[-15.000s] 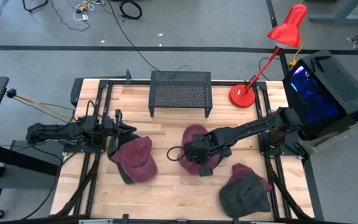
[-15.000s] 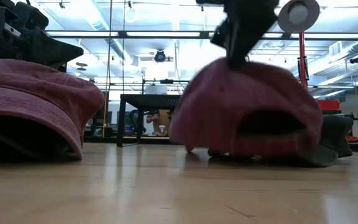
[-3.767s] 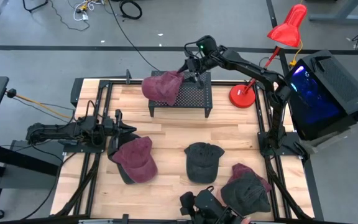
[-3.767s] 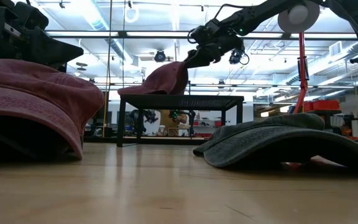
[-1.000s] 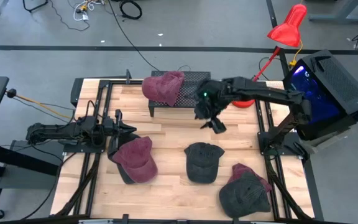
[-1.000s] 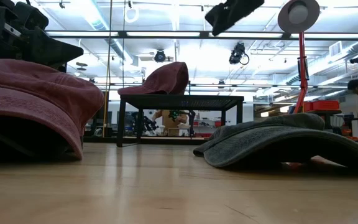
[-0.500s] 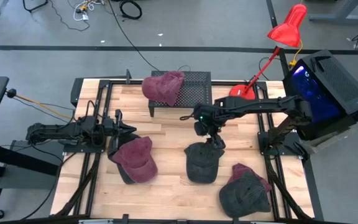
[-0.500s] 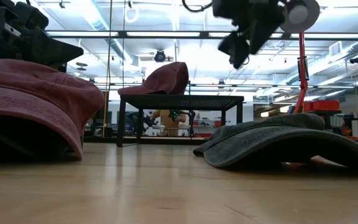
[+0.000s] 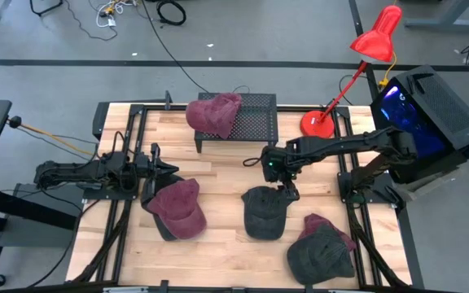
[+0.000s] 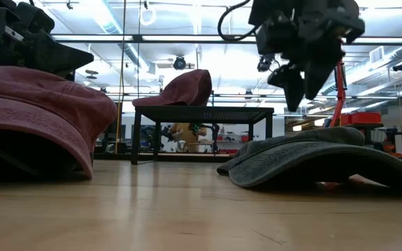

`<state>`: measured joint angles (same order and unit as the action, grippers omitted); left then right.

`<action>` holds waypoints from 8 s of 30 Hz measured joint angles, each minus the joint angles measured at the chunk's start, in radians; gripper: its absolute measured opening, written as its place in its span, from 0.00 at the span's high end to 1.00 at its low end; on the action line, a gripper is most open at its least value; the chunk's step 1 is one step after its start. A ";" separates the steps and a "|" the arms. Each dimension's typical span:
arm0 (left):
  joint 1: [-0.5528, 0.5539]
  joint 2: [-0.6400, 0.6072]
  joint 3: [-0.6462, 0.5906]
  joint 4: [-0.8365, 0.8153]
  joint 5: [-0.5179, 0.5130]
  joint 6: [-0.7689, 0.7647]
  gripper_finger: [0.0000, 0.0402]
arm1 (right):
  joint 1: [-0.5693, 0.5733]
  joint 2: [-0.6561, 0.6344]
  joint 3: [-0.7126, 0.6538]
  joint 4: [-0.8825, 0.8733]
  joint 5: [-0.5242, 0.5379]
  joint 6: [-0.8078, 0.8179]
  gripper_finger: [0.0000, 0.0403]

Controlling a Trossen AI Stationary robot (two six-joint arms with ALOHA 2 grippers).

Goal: Pick & Place hat
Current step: Put the middle black cap on the shelf

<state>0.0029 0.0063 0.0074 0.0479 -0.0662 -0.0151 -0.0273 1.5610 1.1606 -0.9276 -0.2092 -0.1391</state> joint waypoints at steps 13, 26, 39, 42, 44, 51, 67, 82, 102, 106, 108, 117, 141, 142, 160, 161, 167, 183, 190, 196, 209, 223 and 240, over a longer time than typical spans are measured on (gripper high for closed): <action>0.000 0.000 0.000 0.000 0.000 0.000 0.95 | 0.016 -0.003 -0.172 0.242 0.025 0.109 0.44; 0.000 0.000 0.000 0.000 0.000 0.000 0.95 | 0.015 0.073 -0.175 0.289 0.088 0.119 0.44; 0.000 0.000 0.000 0.000 0.000 0.000 0.95 | 0.014 0.134 -0.175 0.289 0.087 0.158 0.48; 0.000 0.000 0.000 0.000 0.000 0.000 0.95 | 0.014 0.146 -0.175 0.285 0.087 0.158 0.50; 0.000 0.000 0.000 0.000 0.000 0.000 0.95 | 0.014 0.151 -0.175 0.280 0.087 0.161 0.51; 0.000 0.000 0.000 0.000 0.000 0.000 0.95 | 0.010 0.153 -0.175 0.280 0.086 0.164 0.56; 0.000 0.000 0.000 0.000 0.000 0.000 0.95 | 0.002 0.153 -0.175 0.284 0.088 0.184 0.86; 0.000 0.000 0.000 0.000 0.000 0.000 0.95 | 0.006 0.153 -0.175 0.284 0.078 0.180 0.96; 0.000 0.000 0.000 0.000 0.000 0.000 0.95 | 0.031 0.011 -0.122 0.203 0.069 0.173 0.97; 0.000 0.000 0.000 0.000 0.000 0.000 0.95 | 0.031 -0.025 -0.100 0.195 0.069 0.173 0.97; 0.000 0.000 0.000 0.000 0.000 0.000 0.95 | 0.031 -0.041 -0.089 0.184 0.069 0.173 0.97; 0.000 0.000 0.000 0.000 0.000 0.000 0.95 | 0.034 -0.088 -0.023 0.163 0.070 0.125 0.97; 0.000 0.000 0.000 0.000 0.000 0.000 0.95 | 0.048 -0.265 0.022 0.163 0.099 0.005 0.97; 0.000 0.000 0.000 0.000 0.000 0.000 0.95 | 0.049 -0.267 0.036 0.156 0.104 -0.001 0.97; 0.000 0.000 0.000 0.000 0.000 0.000 0.95 | 0.048 -0.268 0.326 -0.030 0.184 -0.251 0.97; 0.000 0.000 0.000 0.000 0.000 0.000 0.95 | 0.048 -0.268 0.337 -0.037 0.197 -0.268 0.97; 0.000 0.000 0.000 0.000 0.000 0.000 0.95 | 0.033 -0.268 0.406 -0.081 0.282 -0.384 0.97; 0.000 0.000 0.000 0.000 0.000 0.000 0.95 | -0.105 -0.268 0.459 -0.154 0.305 -0.786 0.97; 0.000 0.000 0.000 0.000 0.000 0.000 0.95 | -0.171 -0.268 0.459 -0.160 0.298 -1.022 0.97; 0.000 0.000 0.000 0.000 0.000 0.000 0.95 | -0.219 -0.268 0.459 -0.160 0.297 -1.158 0.97; 0.000 0.000 0.000 0.000 0.000 0.000 0.95 | -0.337 -0.231 0.459 -0.133 0.298 -1.349 0.97; 0.000 0.000 0.000 0.000 0.000 0.000 0.95 | -0.420 -0.121 0.459 0.026 0.299 -1.479 0.97; 0.000 0.000 0.000 0.000 0.000 0.000 0.95 | -0.486 -0.086 0.459 0.143 0.262 -1.526 0.97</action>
<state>0.0028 0.0063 0.0074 0.0479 -0.0662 -0.0151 -0.5130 1.4754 1.6192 -0.7845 0.0524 -1.6652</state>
